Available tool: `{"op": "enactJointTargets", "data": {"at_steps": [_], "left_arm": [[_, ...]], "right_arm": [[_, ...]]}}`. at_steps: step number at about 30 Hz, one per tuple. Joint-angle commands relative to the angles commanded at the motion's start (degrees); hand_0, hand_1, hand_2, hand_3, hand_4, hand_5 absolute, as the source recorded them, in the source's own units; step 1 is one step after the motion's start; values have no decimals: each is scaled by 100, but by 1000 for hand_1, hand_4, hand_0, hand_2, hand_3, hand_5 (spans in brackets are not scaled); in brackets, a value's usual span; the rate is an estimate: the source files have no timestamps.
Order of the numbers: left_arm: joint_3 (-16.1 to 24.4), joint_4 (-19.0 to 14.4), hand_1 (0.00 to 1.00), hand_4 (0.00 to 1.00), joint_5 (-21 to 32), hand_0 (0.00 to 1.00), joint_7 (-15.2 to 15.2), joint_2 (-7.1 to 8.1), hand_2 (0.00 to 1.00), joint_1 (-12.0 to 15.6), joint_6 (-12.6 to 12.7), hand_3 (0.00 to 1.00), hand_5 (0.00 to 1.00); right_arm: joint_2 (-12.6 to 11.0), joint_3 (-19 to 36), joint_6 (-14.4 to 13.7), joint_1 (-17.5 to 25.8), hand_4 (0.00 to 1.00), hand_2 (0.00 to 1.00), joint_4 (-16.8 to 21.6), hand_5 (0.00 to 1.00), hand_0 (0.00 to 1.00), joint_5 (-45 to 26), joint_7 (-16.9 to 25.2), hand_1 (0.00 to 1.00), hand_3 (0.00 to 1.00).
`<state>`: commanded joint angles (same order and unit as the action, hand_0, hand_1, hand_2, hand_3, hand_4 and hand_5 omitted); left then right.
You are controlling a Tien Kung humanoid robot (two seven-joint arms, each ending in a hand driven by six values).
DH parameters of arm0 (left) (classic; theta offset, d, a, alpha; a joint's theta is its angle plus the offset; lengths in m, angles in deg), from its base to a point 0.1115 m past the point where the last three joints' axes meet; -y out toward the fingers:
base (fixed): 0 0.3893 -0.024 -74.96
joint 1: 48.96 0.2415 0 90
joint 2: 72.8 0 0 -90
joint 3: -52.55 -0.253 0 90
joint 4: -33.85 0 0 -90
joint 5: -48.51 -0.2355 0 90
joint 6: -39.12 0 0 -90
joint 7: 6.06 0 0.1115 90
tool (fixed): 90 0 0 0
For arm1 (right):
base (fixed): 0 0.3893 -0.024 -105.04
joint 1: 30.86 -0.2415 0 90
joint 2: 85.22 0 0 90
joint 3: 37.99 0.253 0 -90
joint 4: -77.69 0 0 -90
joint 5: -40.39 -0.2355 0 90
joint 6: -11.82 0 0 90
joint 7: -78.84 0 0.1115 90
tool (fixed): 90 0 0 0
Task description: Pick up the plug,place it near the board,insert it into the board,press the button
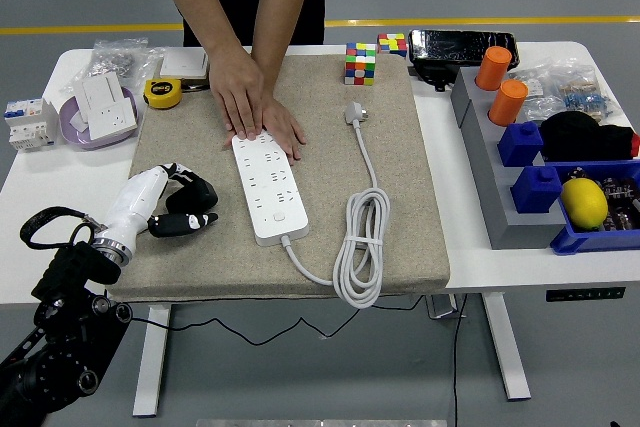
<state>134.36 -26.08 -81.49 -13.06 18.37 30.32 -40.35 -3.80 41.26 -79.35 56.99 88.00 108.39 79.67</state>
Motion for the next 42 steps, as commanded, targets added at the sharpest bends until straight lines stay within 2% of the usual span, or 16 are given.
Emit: {"op": "enactJointTargets", "data": {"at_steps": [1, 2, 7, 8, 13, 14, 19, 20, 25, 26, 34, 42], "left_arm": [[2, 14, 702, 967, 0, 729, -1, -1, 520, -8, 17, 496, 272], [6, 27, 661, 870, 0, 682, 1, -1, 431, -15, 30, 402, 288], [24, 95, 661, 870, 0, 682, 2, -4, 431, -43, 85, 402, 288], [26, 112, 623, 645, 0, 655, -2, -5, 389, -50, 109, 373, 245], [41, 164, 623, 645, 0, 655, -27, -5, 389, -77, 179, 373, 245], [40, 168, 542, 567, 0, 628, -30, -3, 369, -80, 186, 363, 237], [12, 128, 542, 567, 0, 628, -44, 20, 369, -86, 205, 363, 237], [-15, 105, 437, 536, 0, 560, -48, 38, 309, -93, 215, 354, 220], [-168, -9, 437, 536, 0, 560, -64, 138, 309, -146, 238, 354, 220], [-201, -30, 344, 513, 0, 504, -69, 160, 264, -156, 238, 337, 186], [-624, -256, 328, 510, 457, 483, -115, 436, 254, -380, 178, 307, 178], [-1123, -493, 319, 513, 814, 475, -145, 682, 251, -739, 37, 307, 171]], "right_arm": [[2, -1, 0, 0, 998, 832, 0, 998, 929, -1, 1, 896, 860], [3, -3, 1, 0, 998, 831, 0, 998, 929, -2, 1, 896, 860], [6, 0, 3, 1, 998, 831, 0, 998, 929, -2, 5, 896, 860], [6, 4, 2, 1, 998, 831, 0, 998, 928, 1, 4, 896, 860], [6, 7, 1, -5, 998, 831, 0, 998, 928, 0, 5, 896, 860], [6, 7, 1, -7, 998, 830, 0, 998, 929, 0, 4, 895, 860], [2, 4, 0, -7, 998, 830, 0, 998, 929, -1, 4, 895, 860], [2, 9, -1, -5, 998, 830, 0, 998, 929, 6, 0, 894, 860], [-1, 0, 1, -4, 998, 830, 0, 998, 929, 10, -1, 894, 860], [-1, -5, 1, -4, 998, 830, 0, 998, 929, 7, 0, 894, 860], [-11, -1, 1, -10, 998, 829, 0, 998, 928, 16, -9, 894, 860], [-27, -13, 2, -10, 998, 829, 0, 998, 929, 22, -14, 894, 860]]}}
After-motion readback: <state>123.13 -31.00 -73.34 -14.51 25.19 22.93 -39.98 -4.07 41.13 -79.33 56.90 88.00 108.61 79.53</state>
